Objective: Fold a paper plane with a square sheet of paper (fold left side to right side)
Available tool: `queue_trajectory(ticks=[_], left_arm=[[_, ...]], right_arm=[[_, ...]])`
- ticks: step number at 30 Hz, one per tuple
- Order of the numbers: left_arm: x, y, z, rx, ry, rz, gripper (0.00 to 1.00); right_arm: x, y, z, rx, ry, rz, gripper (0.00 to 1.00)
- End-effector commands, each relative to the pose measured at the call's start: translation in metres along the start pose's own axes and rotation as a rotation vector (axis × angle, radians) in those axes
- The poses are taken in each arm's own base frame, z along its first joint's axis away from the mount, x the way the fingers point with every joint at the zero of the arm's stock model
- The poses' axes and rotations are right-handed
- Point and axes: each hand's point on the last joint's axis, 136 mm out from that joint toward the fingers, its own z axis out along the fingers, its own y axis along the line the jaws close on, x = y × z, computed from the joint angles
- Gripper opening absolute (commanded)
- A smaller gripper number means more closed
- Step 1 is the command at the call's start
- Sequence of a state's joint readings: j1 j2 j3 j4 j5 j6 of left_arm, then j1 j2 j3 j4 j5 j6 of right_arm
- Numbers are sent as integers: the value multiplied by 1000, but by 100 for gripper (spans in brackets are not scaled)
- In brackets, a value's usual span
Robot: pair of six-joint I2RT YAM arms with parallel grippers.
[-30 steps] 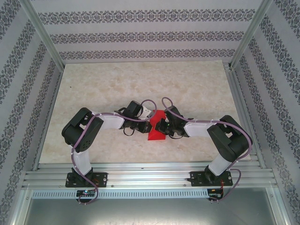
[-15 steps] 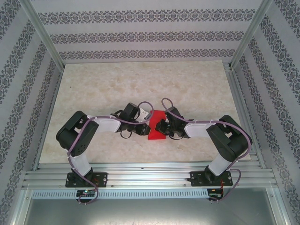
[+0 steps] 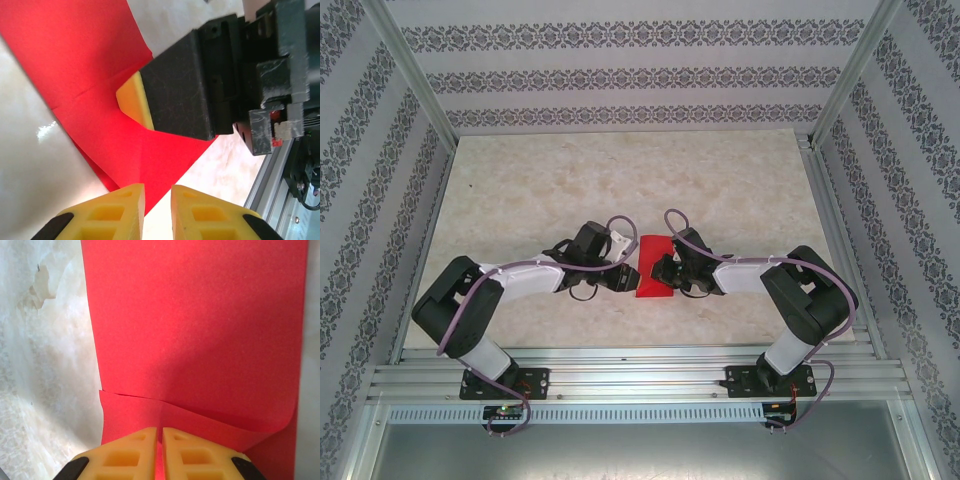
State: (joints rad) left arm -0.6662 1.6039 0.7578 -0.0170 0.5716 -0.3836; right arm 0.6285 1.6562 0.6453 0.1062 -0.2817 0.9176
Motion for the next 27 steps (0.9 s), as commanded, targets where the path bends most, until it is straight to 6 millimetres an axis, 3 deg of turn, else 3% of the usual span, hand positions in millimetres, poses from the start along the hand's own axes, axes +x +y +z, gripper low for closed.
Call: queue_trajectory(ticks=[1, 11, 21, 27], left_arm=[[-5, -7, 12, 17, 5, 4, 22], [10, 6, 37, -47, 82, 18, 22], [49, 26, 44, -128, 180, 0, 22], [75, 33, 45, -142, 218, -37, 21]], right_arm=[[18, -26, 4, 83, 47, -5, 13], [19, -26, 3, 84, 51, -11, 13], [15, -23, 1, 80, 46, -25, 13], [2, -4, -10, -16, 18, -43, 13]])
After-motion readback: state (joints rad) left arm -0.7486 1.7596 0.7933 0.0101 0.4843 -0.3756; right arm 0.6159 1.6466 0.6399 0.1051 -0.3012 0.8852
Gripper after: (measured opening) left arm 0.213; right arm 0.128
